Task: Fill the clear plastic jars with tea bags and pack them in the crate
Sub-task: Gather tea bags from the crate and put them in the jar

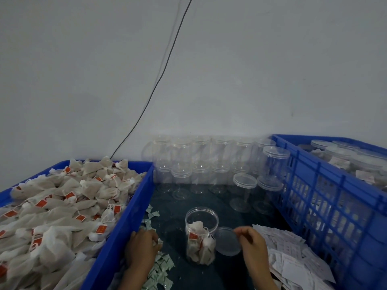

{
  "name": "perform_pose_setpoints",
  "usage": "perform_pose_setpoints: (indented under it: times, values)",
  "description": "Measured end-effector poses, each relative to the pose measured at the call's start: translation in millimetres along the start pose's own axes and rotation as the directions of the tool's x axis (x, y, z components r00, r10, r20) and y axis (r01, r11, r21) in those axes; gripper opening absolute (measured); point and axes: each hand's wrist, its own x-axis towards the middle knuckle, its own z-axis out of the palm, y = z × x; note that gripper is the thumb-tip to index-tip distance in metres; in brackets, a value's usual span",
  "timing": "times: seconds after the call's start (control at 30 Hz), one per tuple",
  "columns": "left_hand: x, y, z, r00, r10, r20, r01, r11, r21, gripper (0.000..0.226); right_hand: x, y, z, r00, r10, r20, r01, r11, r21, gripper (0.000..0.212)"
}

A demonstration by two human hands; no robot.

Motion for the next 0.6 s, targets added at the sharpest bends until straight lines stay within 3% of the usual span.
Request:
perform_pose_setpoints:
  times: [0.07, 0.13, 0.2, 0.27, 0.4, 0.6]
  values:
    - [-1.6, 5.5, -1.9, 0.999, -0.01, -0.044, 0.007, 0.998, -0.07, 0.009, -5.5, 15.0, -2.1, 1.0, -0.01, -0.009, 0.01, 1.0, -0.008, 0.029]
    - [-1.8, 15.8, -6.7, 0.994, -0.015, -0.108, -0.013, 0.968, -0.251, 0.011, -10.5, 25.2, -0.6, 0.999, -0.036, -0.027, 0.036, 0.999, 0.006, 0.032]
    - [-0.7, 34.2, -18.7, 0.981, -0.01, -0.192, -0.073, 0.902, -0.424, 0.009, -15.9, 31.9, 1.9, 0.997, -0.071, -0.035, 0.071, 0.997, 0.003, 0.036]
    - [0.1, 57.1, -31.2, 0.972, 0.041, -0.233, -0.153, 0.861, -0.485, 0.007, -20.8, 37.9, 3.2, 0.993, -0.116, -0.007, 0.116, 0.993, -0.037, 0.041]
    - [-1.9, 92.3, -38.4, 0.953, 0.159, -0.259, -0.254, 0.886, -0.388, 0.004, -23.8, 44.9, 0.0, 0.98, -0.171, 0.1, 0.186, 0.968, -0.171, 0.048]
    - [0.4, 94.0, -23.4, 0.968, 0.167, -0.186, -0.217, 0.932, -0.291, 0.014, -24.0, 45.0, -2.0, 0.981, -0.142, 0.132, 0.17, 0.958, -0.233, 0.046]
